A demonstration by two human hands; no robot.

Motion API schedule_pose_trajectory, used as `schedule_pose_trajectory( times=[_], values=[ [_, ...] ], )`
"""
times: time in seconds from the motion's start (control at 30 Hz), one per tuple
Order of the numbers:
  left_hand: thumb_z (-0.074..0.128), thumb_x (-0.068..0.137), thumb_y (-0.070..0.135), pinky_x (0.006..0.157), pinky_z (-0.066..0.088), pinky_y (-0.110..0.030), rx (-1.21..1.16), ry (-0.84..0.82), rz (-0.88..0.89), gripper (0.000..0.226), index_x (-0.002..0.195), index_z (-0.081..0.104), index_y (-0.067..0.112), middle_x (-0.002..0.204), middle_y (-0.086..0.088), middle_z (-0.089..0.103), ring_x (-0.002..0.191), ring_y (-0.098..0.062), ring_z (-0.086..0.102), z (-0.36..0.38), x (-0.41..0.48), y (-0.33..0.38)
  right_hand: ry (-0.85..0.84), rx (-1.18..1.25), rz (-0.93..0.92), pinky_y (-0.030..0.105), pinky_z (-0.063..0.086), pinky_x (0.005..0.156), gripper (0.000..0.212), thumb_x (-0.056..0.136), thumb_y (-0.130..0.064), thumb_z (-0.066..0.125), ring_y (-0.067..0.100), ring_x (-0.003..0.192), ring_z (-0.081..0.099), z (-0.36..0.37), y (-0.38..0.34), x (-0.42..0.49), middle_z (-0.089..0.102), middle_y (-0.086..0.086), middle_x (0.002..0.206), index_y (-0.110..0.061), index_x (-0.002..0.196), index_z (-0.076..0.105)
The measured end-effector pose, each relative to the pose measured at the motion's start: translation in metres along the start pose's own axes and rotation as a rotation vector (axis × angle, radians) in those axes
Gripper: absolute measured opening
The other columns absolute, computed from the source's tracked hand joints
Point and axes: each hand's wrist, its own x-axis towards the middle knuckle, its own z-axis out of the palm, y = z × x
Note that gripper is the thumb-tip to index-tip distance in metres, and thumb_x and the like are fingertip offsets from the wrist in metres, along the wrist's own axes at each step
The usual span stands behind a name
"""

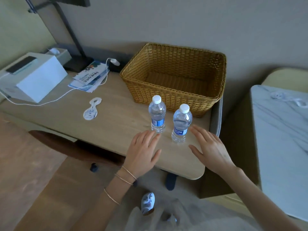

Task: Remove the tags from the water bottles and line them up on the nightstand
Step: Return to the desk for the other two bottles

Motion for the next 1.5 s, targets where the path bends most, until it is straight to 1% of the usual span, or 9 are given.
schedule_pose_trajectory(
  times=[0.23,0.37,0.5,0.63,0.73,1.0,1.13,1.37,1.5],
  values=[
    [0.046,0.086,0.038,0.095,0.038,-0.037,-0.050,-0.019,0.152,0.048,0.128,0.054,0.015,0.128,-0.005,0.055,0.112,-0.025,0.052,0.001,0.041,-0.052,0.089,0.001,0.158,0.038,0.045,0.096,0.057,0.087,-0.039,0.056,0.021,0.123,0.051,0.004,-0.023,0.020,0.046,0.002,0.141,-0.016,0.137,0.042],
    [0.046,0.087,0.038,0.095,0.038,-0.037,-0.074,-0.059,0.240,0.050,0.130,0.053,0.015,0.130,-0.006,0.054,0.114,-0.025,0.051,0.011,0.045,-0.077,0.122,-0.003,0.251,0.038,0.044,0.097,0.059,0.086,-0.036,0.060,0.022,0.123,0.051,0.014,-0.035,0.020,0.047,0.003,0.141,-0.016,0.138,0.041],
    [0.047,0.087,0.038,0.097,0.037,-0.038,-0.104,-0.049,0.337,0.048,0.129,0.054,0.013,0.130,-0.007,0.053,0.114,-0.026,0.051,0.022,0.045,-0.097,0.133,-0.029,0.351,0.033,0.041,0.098,0.061,0.085,-0.037,0.061,0.021,0.124,0.050,0.024,-0.047,0.016,0.047,0.002,0.141,-0.016,0.139,0.041],
    [0.047,0.088,0.037,0.097,0.037,-0.039,-0.116,-0.048,0.410,0.047,0.126,0.057,0.012,0.129,-0.009,0.055,0.114,-0.027,0.052,0.031,0.047,-0.104,0.174,-0.030,0.395,0.033,0.044,0.095,0.058,0.085,-0.034,0.063,0.020,0.121,0.052,0.031,-0.059,0.011,0.050,0.003,0.137,-0.014,0.136,0.043],
    [0.046,0.088,0.037,0.098,0.040,-0.040,-0.149,-0.074,0.406,0.048,0.128,0.055,0.012,0.130,-0.009,0.054,0.116,-0.027,0.051,0.034,0.045,-0.104,0.164,-0.037,0.399,0.033,0.045,0.093,0.056,0.086,-0.037,0.057,0.020,0.120,0.053,0.036,-0.065,0.007,0.052,0.003,0.136,-0.013,0.135,0.045],
    [0.046,0.088,0.038,0.099,0.037,-0.038,-0.164,-0.099,0.409,0.048,0.127,0.055,0.012,0.130,-0.007,0.054,0.117,-0.026,0.050,0.040,0.036,-0.101,0.099,-0.017,0.404,0.034,0.044,0.095,0.061,0.085,-0.036,0.062,0.020,0.122,0.052,0.046,-0.069,0.010,0.049,0.002,0.139,-0.015,0.138,0.041],
    [0.045,0.089,0.038,0.099,0.041,-0.040,-0.173,-0.097,0.396,0.048,0.128,0.055,0.013,0.131,-0.007,0.054,0.118,-0.025,0.050,0.038,0.040,-0.099,0.097,-0.003,0.400,0.036,0.045,0.094,0.059,0.086,-0.036,0.062,0.021,0.121,0.053,0.048,-0.070,0.011,0.049,0.003,0.139,-0.014,0.137,0.043],
    [0.045,0.090,0.038,0.099,0.041,-0.040,-0.177,-0.097,0.407,0.047,0.128,0.055,0.012,0.129,-0.008,0.055,0.117,-0.025,0.051,0.041,0.045,-0.093,0.089,0.004,0.414,0.037,0.043,0.097,0.061,0.086,-0.037,0.061,0.020,0.124,0.051,0.049,-0.066,0.008,0.047,0.002,0.141,-0.016,0.139,0.041],
    [0.045,0.090,0.038,0.098,0.042,-0.040,-0.176,-0.101,0.403,0.047,0.129,0.055,0.012,0.130,-0.008,0.054,0.118,-0.025,0.051,0.048,0.042,-0.091,0.077,0.000,0.423,0.036,0.045,0.095,0.061,0.085,-0.035,0.064,0.022,0.122,0.053,0.054,-0.062,0.005,0.049,0.003,0.139,-0.013,0.137,0.042]
  ],
)
